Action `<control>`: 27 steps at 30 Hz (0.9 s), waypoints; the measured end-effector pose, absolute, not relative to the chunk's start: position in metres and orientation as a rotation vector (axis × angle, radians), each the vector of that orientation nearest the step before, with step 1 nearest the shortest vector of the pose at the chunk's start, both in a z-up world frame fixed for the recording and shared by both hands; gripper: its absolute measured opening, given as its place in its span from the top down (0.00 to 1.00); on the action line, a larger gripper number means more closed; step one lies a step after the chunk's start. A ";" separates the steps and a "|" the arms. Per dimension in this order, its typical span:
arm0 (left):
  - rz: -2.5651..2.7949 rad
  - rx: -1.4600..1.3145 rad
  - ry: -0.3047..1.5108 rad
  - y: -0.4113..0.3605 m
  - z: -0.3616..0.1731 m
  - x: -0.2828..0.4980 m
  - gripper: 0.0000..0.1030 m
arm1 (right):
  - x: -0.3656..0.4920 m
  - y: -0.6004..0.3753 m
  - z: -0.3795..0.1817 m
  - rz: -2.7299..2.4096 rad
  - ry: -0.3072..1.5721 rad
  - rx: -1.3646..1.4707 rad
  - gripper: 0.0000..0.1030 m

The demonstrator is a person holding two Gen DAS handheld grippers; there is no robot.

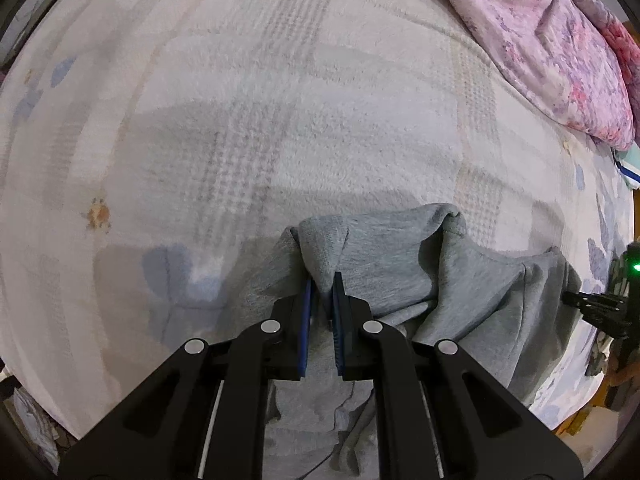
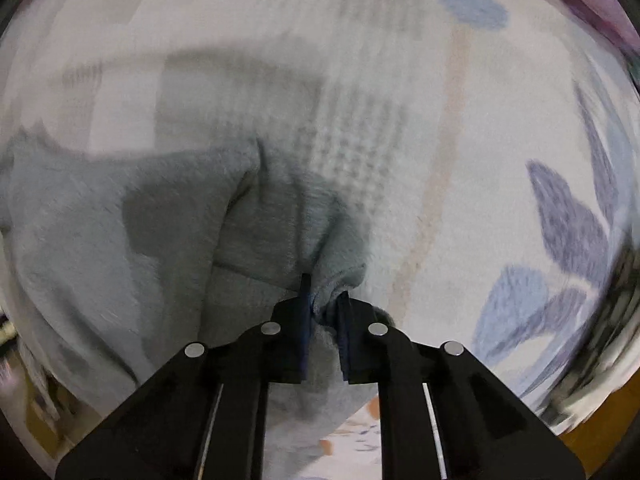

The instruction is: Fold large clothes

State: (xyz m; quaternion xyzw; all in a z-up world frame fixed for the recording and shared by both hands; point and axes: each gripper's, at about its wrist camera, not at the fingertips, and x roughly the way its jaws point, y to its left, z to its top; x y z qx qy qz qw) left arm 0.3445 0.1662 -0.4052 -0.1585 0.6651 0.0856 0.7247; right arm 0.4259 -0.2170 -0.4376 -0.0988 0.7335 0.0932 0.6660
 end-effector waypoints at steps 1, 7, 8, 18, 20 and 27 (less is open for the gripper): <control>0.189 -0.341 1.461 0.165 -0.402 0.343 0.91 | 0.423 -0.218 -0.433 0.200 1.639 -0.205 0.91; 0.205 -0.285 1.418 0.157 -0.385 0.330 0.91 | 0.402 -0.228 -0.397 0.174 1.558 -0.116 0.91; 0.208 -0.267 1.407 0.155 -0.381 0.327 0.91 | 0.397 -0.228 -0.391 0.170 1.542 -0.110 0.91; 0.156 -0.151 1.330 0.143 -0.345 0.292 0.91 | 0.343 -0.237 -0.335 0.111 1.412 -0.046 0.91; 0.148 -0.136 1.318 0.142 -0.339 0.282 0.91 | 0.335 -0.241 -0.326 0.097 1.388 -0.032 0.91; 0.126 -0.067 1.282 0.134 -0.312 0.231 0.96 | 0.283 -0.242 -0.291 0.110 1.316 -0.010 0.91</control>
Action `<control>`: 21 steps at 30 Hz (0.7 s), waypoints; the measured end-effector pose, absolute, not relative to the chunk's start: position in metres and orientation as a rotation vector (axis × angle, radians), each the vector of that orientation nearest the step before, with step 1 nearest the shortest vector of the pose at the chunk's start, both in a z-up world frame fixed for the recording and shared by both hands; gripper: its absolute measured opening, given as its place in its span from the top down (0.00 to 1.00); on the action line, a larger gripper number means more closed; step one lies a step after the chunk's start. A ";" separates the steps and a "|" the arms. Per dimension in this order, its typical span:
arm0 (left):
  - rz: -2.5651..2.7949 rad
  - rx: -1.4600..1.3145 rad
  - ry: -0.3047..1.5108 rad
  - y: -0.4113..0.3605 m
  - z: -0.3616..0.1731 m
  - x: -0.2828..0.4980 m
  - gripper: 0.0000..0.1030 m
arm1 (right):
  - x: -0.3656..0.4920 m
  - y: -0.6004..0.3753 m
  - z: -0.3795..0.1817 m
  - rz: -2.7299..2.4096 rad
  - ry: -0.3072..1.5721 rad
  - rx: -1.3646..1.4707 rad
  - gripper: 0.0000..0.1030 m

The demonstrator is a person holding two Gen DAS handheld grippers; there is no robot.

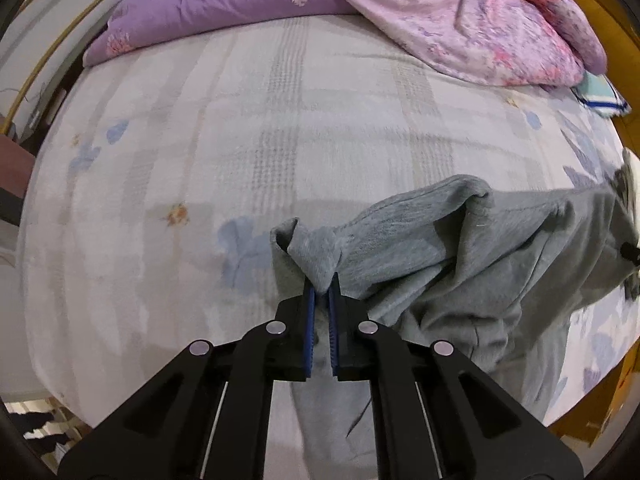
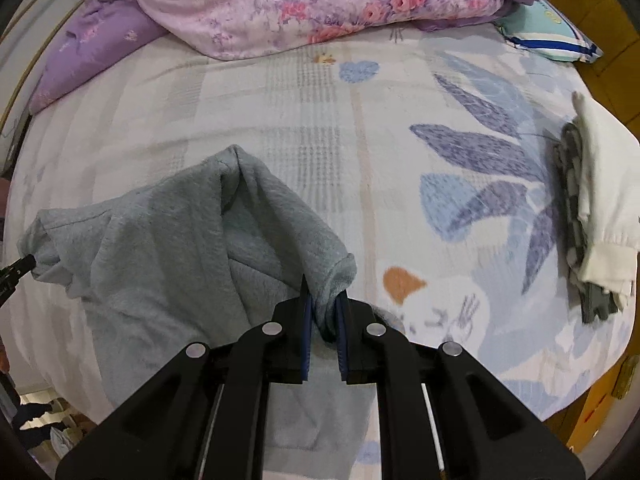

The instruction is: Fold large clothes

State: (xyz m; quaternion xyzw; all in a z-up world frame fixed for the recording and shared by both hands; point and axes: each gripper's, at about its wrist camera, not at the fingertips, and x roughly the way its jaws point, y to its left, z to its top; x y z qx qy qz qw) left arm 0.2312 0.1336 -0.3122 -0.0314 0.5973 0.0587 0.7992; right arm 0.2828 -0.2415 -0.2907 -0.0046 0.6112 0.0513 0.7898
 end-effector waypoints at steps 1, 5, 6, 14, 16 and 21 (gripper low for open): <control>0.129 -0.070 1.276 0.134 -0.309 0.222 0.97 | 0.275 -0.242 -0.287 0.116 1.307 -0.013 0.91; 0.146 -0.086 1.258 0.133 -0.301 0.183 0.97 | 0.236 -0.249 -0.275 0.137 1.278 -0.021 0.92; 0.151 -0.088 1.256 0.132 -0.301 0.171 0.97 | 0.227 -0.250 -0.273 0.147 1.272 -0.014 0.92; 0.207 -0.092 1.267 0.115 -0.316 0.090 0.98 | 0.151 -0.265 -0.287 0.189 1.271 0.016 0.93; 0.214 -0.098 1.284 0.111 -0.324 0.072 0.98 | 0.134 -0.268 -0.296 0.190 1.287 0.026 0.93; 0.247 -0.111 1.340 0.106 -0.359 0.030 0.98 | 0.096 -0.277 -0.337 0.204 1.353 0.056 0.93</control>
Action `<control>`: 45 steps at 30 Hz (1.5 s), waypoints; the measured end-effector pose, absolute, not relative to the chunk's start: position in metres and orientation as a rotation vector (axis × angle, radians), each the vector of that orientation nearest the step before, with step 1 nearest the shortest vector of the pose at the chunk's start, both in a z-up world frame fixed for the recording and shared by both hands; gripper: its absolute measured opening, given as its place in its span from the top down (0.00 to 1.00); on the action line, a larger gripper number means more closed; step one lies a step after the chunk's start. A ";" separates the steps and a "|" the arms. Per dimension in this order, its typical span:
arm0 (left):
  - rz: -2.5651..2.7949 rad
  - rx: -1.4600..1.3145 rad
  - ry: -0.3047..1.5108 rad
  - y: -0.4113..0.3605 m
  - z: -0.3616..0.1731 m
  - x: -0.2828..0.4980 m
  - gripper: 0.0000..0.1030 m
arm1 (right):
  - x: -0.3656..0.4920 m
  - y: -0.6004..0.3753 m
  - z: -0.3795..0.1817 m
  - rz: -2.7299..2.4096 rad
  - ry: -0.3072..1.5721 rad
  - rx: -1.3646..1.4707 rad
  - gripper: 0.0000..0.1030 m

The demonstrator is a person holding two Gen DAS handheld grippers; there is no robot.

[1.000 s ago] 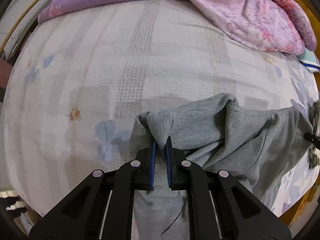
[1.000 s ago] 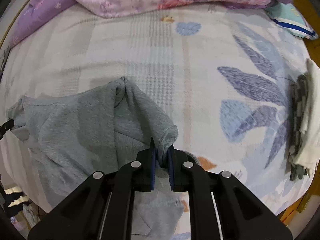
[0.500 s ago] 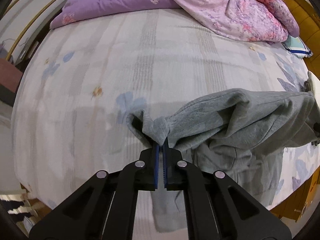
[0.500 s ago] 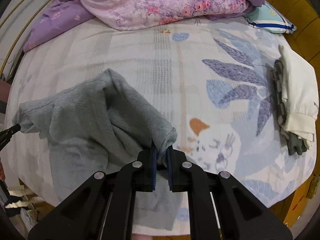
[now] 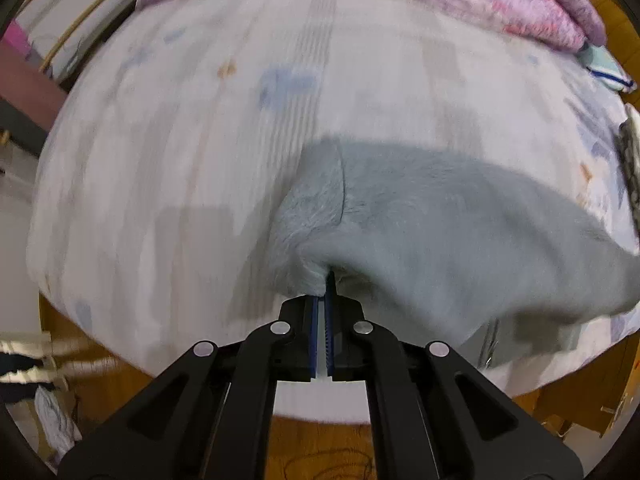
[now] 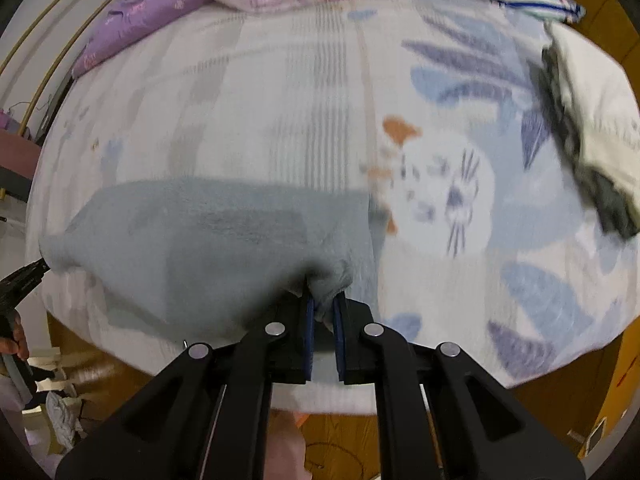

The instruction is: Fold large clothes

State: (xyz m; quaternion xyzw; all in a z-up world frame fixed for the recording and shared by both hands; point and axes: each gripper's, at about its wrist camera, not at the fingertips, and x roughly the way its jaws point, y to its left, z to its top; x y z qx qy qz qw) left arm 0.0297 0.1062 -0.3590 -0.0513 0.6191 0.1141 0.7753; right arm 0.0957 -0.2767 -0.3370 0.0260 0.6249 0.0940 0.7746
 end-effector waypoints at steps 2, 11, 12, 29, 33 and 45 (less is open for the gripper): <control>0.248 -0.126 1.372 0.105 -0.378 0.017 0.98 | 0.082 -0.276 -0.362 0.201 1.399 0.044 0.93; 0.279 -0.156 1.500 0.109 -0.445 -0.013 0.98 | 0.051 -0.277 -0.445 0.128 1.553 0.075 0.90; 0.269 -0.170 1.511 0.110 -0.445 -0.015 0.97 | 0.051 -0.278 -0.444 0.123 1.566 0.094 0.88; 0.209 -0.783 1.457 0.121 -0.457 0.004 0.53 | 0.042 -0.259 -0.470 0.118 1.652 0.991 0.24; 0.215 -0.819 1.506 0.123 -0.467 0.028 0.95 | 0.059 -0.258 -0.462 -0.043 1.612 0.846 0.73; 0.149 -0.599 1.611 0.105 -0.456 -0.009 0.95 | 0.061 -0.249 -0.458 -0.015 1.663 0.454 0.92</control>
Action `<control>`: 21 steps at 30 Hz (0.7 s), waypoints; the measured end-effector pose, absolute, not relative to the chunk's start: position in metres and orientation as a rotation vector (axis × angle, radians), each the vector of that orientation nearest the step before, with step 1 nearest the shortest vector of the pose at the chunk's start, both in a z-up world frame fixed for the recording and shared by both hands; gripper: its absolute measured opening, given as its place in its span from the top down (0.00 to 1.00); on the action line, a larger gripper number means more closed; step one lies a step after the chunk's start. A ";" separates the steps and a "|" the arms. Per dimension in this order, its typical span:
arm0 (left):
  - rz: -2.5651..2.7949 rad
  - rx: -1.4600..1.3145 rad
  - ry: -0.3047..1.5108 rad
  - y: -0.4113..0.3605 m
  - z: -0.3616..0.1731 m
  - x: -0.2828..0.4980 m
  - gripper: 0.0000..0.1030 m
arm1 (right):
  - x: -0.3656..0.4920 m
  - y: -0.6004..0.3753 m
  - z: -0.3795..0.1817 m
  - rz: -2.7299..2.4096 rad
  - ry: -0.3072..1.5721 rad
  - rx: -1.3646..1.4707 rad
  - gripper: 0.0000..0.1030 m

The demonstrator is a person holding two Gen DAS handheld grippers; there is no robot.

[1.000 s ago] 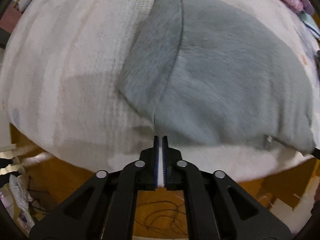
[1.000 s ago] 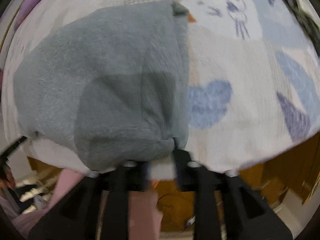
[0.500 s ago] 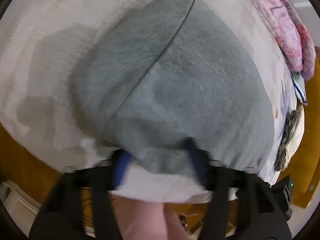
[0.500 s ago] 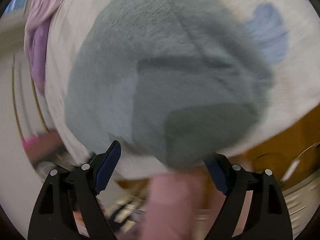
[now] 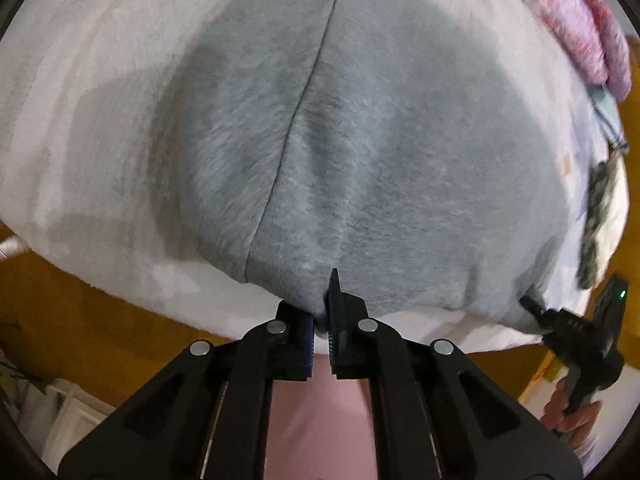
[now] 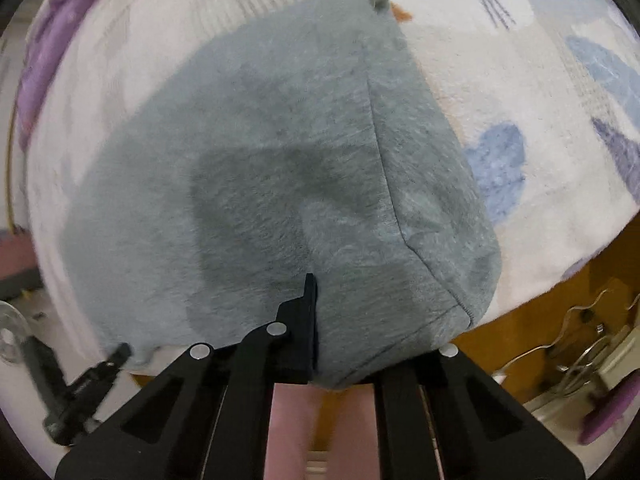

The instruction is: Fold large clothes

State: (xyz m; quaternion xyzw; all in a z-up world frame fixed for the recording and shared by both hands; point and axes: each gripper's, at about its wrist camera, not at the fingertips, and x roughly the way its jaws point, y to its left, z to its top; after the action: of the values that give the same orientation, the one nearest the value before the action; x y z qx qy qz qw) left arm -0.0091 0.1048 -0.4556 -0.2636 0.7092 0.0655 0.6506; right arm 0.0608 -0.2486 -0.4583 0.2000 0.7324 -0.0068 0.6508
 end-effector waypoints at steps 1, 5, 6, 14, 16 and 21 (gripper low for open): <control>0.158 -0.590 1.626 0.102 -0.464 -0.012 0.95 | 0.060 -0.248 -0.468 -0.053 1.677 0.438 0.86; 0.164 -0.463 1.727 0.089 -0.478 0.007 0.74 | 0.064 -0.240 -0.464 -0.113 1.687 0.421 0.44; 0.159 -0.418 1.732 0.086 -0.472 0.011 0.64 | 0.063 -0.241 -0.460 -0.124 1.696 0.407 0.32; 0.065 -0.309 1.786 0.082 -0.432 0.015 0.32 | 0.043 -0.284 -0.430 -0.150 1.749 0.512 0.19; 0.042 -0.277 1.792 0.085 -0.422 0.023 0.29 | 0.047 -0.296 -0.421 -0.172 1.747 0.529 0.18; 0.041 -0.330 1.771 0.129 -0.404 0.050 0.23 | 0.073 -0.312 -0.399 -0.224 1.699 0.584 0.17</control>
State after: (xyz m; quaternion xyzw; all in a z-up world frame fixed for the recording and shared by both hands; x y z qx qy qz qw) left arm 0.0502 0.1289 -0.4042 -0.1435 0.7706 0.0179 0.6207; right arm 0.0735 -0.3124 -0.3987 0.2537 0.7380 -0.0975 0.6177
